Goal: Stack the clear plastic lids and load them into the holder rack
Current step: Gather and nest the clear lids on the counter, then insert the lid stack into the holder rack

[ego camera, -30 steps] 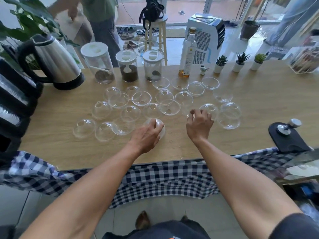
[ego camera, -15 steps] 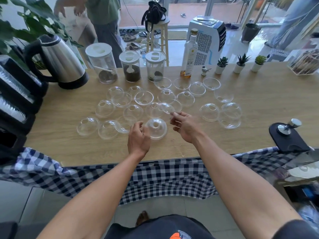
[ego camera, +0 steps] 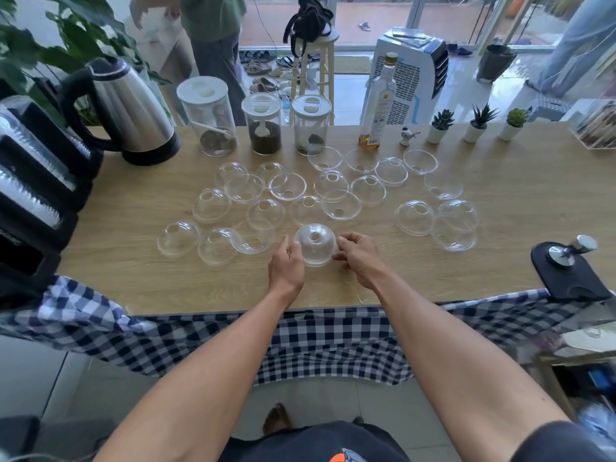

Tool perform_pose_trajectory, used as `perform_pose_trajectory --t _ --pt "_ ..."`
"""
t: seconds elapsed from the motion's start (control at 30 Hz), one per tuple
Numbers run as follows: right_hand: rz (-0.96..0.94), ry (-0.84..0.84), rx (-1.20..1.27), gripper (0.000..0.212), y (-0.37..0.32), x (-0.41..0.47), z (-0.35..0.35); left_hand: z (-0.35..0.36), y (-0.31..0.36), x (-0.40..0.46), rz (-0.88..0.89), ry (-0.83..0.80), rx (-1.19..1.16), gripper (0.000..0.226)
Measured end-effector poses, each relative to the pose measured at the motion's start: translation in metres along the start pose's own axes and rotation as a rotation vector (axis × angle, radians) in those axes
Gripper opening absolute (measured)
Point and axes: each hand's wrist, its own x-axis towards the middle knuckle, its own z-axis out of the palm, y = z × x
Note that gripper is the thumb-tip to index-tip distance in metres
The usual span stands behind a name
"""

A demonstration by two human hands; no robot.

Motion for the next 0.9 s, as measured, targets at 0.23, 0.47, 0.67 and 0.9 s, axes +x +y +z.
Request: perform_pose_trajectory --t 0.23,0.47,0.67,0.9 --pt "0.001 -0.026 -0.168 0.032 -0.003 0.010 -0.003 0.008 0.003 0.004 -0.048 0.012 0.008 0.051" --pt "0.034 -0.117 -0.184 0.017 -0.008 0.007 -0.005 0.011 -0.004 0.012 -0.142 0.034 -0.262 0.034" --pt "-0.034 -0.140 -0.061 0.013 -0.017 0.004 -0.013 0.009 0.007 0.001 -0.183 0.079 -0.507 0.022" --pt "-0.099 -0.243 -0.042 0.022 -0.057 -0.002 -0.014 -0.014 0.035 -0.018 -0.177 0.212 -0.618 0.007"
